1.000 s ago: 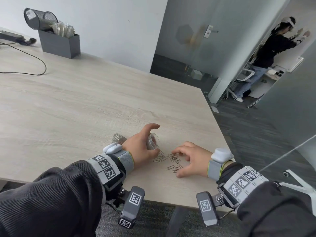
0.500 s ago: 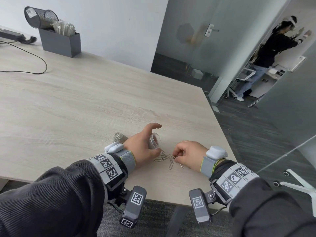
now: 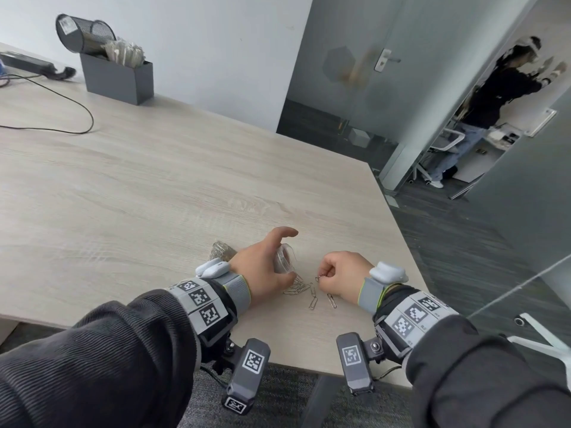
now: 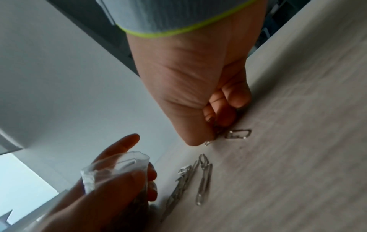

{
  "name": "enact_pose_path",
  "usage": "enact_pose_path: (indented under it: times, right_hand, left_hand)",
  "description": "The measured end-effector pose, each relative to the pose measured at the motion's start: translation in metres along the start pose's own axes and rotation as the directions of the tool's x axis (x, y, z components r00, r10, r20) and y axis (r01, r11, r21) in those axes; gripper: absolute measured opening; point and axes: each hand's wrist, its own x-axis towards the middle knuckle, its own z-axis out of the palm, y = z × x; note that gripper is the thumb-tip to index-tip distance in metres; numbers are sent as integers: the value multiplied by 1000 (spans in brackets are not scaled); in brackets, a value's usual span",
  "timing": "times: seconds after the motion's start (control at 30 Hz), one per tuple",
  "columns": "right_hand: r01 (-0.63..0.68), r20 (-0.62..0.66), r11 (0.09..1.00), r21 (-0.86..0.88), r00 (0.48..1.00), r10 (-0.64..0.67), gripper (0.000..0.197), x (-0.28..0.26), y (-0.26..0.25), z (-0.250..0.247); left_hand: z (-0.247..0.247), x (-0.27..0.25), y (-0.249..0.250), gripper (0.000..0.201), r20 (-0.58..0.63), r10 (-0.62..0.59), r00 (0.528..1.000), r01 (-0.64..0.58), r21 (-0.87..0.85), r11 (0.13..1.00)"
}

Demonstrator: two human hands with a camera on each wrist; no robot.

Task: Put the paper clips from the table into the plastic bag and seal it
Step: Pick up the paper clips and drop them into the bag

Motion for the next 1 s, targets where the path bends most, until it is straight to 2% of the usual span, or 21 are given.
enact_pose_path:
  times: [0.1,0.2,0.33,0.47,0.53,0.6,0.67,0.73,0.83,1.0]
  right_hand:
    - [6,-78,977,212,997,11,10,0,-5,-5]
    - [98,-148,898,428,988,-38,9,-2,-24,-10]
    - [176,-131,840,514,983,-125,6,-4,-50,-8]
    - [165,-123,819,549,986,-116,9,-3,-47,-8]
    - [143,-142,839,525,987,-80,6,-3,-34,-11]
    - [62,-120,907,416,993,-12,5,-4,-17,-15]
    - [-33,-29,981,189,999,39,11,-7,-1,-18]
    - [-76,85,997,21,994,74,16,-14,11,-18]
    - [-72,179,997,-27,981,75,16,-21,17,-15]
    - [-19,129,1000,-20,991,21,10,-16,10,-11]
  left_hand:
    - [0,0,0,70,1,3,1000,-3,0,1000]
    - [0,0,-1,72,9,10,1000,-10,2,1000]
    - [-1,0,2,71,20,13,1000,-13,-3,1000]
    - [-1,0,0,72,19,11,1000,-10,-42,999]
    - [0,1,-2,73,20,10,1000,-10,-41,999]
    - [0,1,-3,73,23,11,1000,-10,-38,999]
    - [0,2,-3,73,22,6,1000,-5,-39,999]
    - [0,2,-4,73,25,3,1000,-2,-34,999]
    - [1,2,-5,72,23,2,1000,-1,-30,1000]
    - [1,2,-6,72,15,-2,1000,2,-27,1000]
